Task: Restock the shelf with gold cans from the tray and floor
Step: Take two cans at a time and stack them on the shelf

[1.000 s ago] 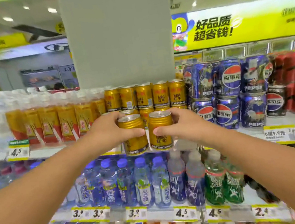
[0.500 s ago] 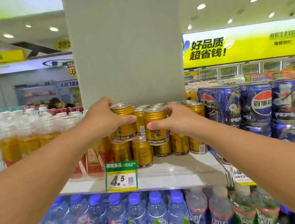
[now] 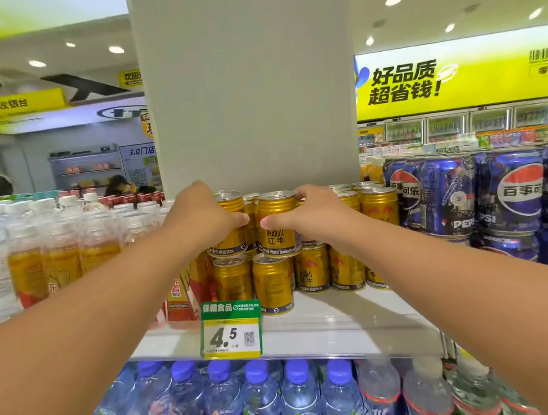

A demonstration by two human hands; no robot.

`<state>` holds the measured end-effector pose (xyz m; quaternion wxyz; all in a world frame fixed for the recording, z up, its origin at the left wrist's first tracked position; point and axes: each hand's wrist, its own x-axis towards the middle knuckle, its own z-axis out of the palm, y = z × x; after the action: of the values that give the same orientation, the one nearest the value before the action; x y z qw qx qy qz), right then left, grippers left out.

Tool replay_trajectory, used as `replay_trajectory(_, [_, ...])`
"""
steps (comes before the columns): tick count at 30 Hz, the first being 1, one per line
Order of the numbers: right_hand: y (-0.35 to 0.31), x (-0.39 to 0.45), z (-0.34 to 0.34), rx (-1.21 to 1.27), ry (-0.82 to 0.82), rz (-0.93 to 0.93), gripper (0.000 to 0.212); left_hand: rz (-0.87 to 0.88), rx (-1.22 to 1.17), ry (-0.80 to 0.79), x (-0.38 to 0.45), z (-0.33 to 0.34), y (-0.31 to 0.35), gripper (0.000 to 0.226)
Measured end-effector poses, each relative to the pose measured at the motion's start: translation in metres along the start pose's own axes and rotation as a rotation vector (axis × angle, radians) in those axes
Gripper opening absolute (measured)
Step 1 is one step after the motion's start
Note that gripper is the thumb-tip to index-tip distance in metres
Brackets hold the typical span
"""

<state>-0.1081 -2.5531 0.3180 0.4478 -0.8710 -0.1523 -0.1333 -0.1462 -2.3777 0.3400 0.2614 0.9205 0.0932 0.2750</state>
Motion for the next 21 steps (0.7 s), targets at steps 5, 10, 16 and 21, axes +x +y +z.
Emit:
replay_trajectory(5, [-0.002, 0.008, 0.008, -0.049, 0.022, -0.015, 0.079, -0.038, 0.079, -0.030, 0.001, 0.013, 0.005, 0.067])
replay_trajectory(10, [0.002, 0.013, 0.021, -0.045, 0.038, 0.003, 0.085, -0.073, 0.093, -0.024, 0.006, 0.024, 0.002, 0.049])
replay_trajectory(16, [0.004, 0.019, 0.038, -0.049, 0.055, 0.022, 0.091, -0.081, 0.073, 0.008, 0.009, 0.029, 0.002, 0.062])
replay_trajectory(21, [0.006, 0.020, 0.044, -0.058, 0.067, -0.001, 0.099, -0.099, 0.075, 0.015, 0.008, 0.039, -0.001, 0.065])
